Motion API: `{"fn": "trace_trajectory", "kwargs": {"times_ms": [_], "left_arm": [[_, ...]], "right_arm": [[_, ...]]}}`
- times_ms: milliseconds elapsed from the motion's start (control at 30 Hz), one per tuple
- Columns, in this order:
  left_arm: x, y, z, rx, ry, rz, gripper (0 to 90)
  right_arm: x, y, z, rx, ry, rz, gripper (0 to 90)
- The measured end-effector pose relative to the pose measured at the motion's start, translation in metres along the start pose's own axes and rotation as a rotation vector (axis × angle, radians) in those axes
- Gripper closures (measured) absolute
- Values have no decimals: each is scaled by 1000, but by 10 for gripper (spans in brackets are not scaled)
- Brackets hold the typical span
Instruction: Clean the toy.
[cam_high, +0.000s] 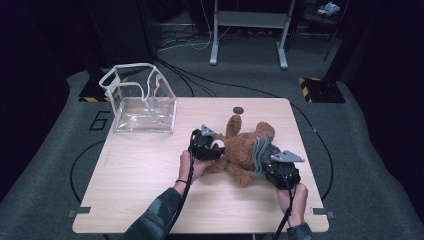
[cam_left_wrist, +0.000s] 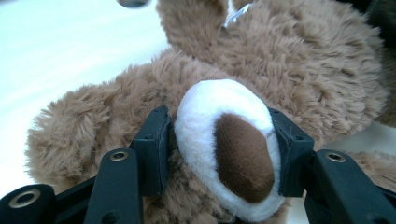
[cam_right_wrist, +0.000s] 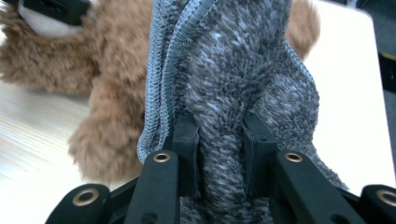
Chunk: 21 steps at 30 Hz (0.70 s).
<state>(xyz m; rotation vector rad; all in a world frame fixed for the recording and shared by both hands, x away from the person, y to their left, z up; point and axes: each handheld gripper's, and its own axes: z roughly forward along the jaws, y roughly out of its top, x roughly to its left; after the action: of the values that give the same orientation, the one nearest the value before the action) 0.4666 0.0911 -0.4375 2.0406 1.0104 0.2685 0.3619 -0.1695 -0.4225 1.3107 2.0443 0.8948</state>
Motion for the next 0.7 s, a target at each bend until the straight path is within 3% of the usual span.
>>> {"fn": "trace_trajectory", "kwargs": {"times_ms": [33, 100, 200, 233, 333, 433, 567, 600, 700], "left_arm": [[2, 2, 2, 28, -18, -4, 474], [7, 2, 8, 31, -17, -8, 457], [11, 1, 15, 22, 6, -1, 432], [11, 1, 15, 22, 6, -1, 430], [7, 1, 22, 19, 50, 24, 428], [6, 2, 24, 27, 60, 30, 428], [10, 3, 26, 37, 46, 13, 426], [11, 3, 26, 40, 38, 13, 426], [13, 3, 28, 32, 33, 1, 425]], "right_arm": [[2, 2, 0, -3, 1, -2, 711], [5, 9, 4, 1, 1, -13, 711], [7, 16, 26, 42, -15, -8, 711], [7, 16, 26, 42, -15, -8, 711], [4, 16, 47, 65, -71, -7, 715], [2, 15, 49, 68, -75, -5, 717], [-4, 1, 48, 114, -105, -11, 721], [-11, -13, 47, 149, -119, 16, 722], [-22, -29, 44, 168, -121, 54, 721]]}}
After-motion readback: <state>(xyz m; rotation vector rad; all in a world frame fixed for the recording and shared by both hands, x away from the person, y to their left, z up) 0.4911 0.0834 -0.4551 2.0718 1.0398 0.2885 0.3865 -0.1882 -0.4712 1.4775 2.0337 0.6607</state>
